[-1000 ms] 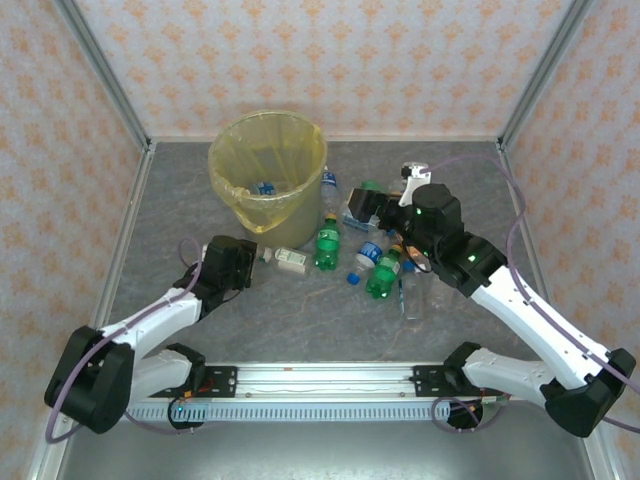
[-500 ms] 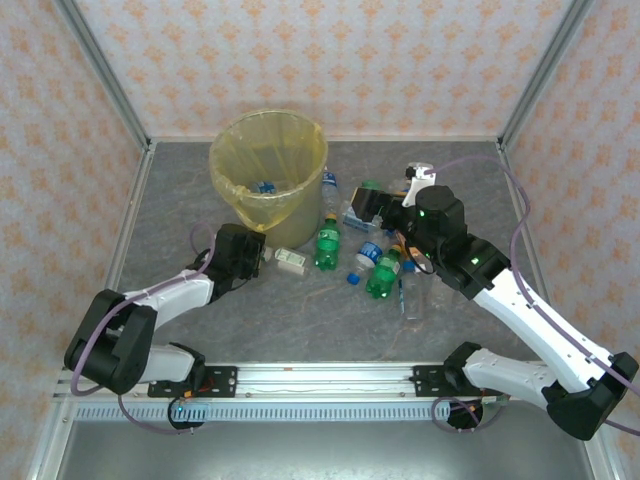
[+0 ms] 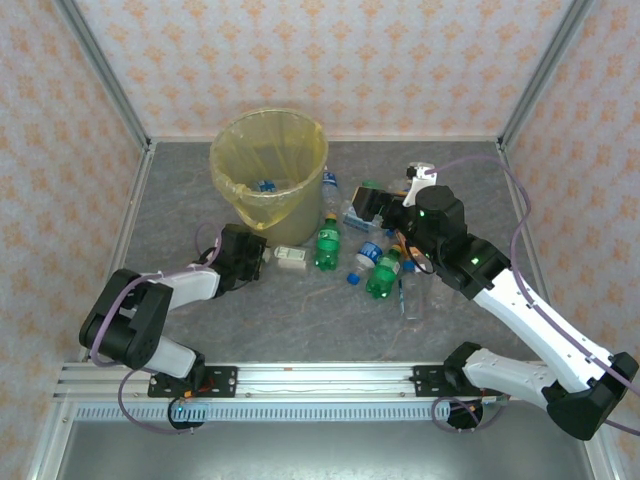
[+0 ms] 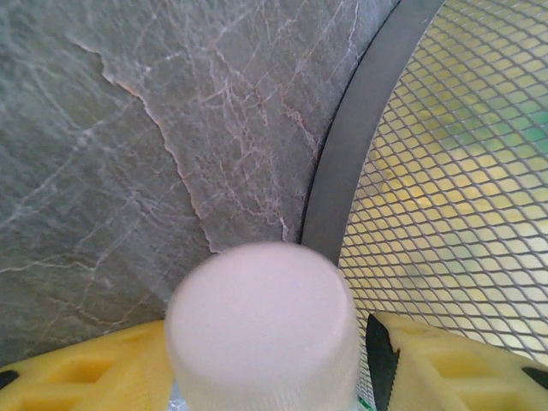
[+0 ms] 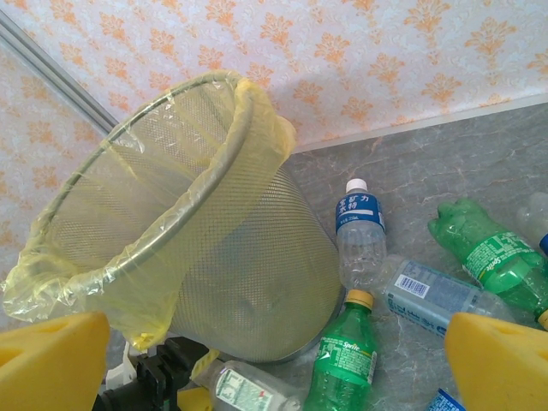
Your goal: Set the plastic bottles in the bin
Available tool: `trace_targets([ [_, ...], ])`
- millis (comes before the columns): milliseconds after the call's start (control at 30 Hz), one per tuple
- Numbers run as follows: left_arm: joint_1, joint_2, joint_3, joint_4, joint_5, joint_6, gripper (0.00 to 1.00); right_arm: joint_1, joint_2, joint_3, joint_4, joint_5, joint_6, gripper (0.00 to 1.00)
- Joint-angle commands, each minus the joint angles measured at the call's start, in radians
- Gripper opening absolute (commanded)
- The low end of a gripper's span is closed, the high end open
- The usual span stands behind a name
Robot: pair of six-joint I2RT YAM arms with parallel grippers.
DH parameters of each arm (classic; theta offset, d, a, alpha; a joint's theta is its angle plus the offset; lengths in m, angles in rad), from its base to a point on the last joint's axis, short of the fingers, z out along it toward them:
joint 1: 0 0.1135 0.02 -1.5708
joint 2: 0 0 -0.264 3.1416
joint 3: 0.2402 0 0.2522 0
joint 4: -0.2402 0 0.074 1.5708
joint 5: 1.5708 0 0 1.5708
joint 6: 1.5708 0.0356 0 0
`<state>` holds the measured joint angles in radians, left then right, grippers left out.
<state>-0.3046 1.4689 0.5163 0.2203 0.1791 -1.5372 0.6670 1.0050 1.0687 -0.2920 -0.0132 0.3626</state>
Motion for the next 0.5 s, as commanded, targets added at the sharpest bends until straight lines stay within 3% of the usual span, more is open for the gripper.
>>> trace_targets([
  [0, 0.013, 0.033, 0.012, 0.011, 0.009, 0.017, 0.58, 0.005, -0.016, 0.006, -0.014, 0.032, -0.013, 1.0],
  [100, 0.019, 0.032, 0.006, 0.015, 0.01, 0.015, 0.54, 0.005, -0.019, 0.005, -0.014, 0.032, -0.01, 1.0],
  [233, 0.03, 0.008, 0.001, 0.008, 0.004, 0.022, 0.39, 0.005, -0.019, 0.002, -0.013, 0.03, -0.009, 1.0],
  [467, 0.042, -0.114, -0.001, -0.086, -0.043, 0.035, 0.38, 0.005, -0.015, 0.005, -0.006, 0.019, -0.01, 1.0],
])
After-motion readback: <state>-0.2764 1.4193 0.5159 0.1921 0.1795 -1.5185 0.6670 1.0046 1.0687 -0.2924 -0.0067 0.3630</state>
